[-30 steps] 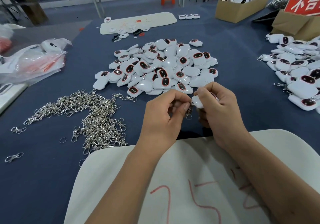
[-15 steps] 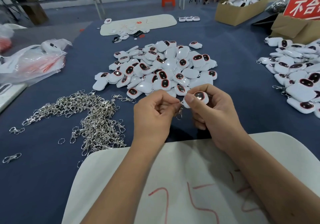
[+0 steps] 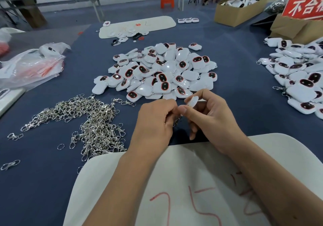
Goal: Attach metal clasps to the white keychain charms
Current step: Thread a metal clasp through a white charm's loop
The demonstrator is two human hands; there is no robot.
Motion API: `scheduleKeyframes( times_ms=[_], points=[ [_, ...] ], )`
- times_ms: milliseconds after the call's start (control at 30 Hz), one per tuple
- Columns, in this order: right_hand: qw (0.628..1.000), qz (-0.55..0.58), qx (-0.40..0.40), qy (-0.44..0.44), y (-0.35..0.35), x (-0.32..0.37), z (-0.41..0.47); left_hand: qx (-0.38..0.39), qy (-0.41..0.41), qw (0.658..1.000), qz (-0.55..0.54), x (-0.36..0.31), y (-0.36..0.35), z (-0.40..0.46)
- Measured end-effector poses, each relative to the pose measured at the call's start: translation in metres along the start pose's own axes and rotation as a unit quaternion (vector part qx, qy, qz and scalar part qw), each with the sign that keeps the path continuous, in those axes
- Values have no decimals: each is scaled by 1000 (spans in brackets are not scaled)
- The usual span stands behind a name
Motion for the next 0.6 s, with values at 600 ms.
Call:
scheduleKeyframes(
  times_ms=[600],
  points=[
    [995,101,19,-9,3,7,2,-4,262,873,-412,3,-12,0]
  ],
)
Point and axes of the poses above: each hand's wrist, its own z-axis towards the middle knuckle, its own y-axis out of the back of the hand, x = y × z, the point moved 3 cm from there along z, towards the middle knuckle, and after that the axes turned 9 degrees about -x, right-handed, at the moved point
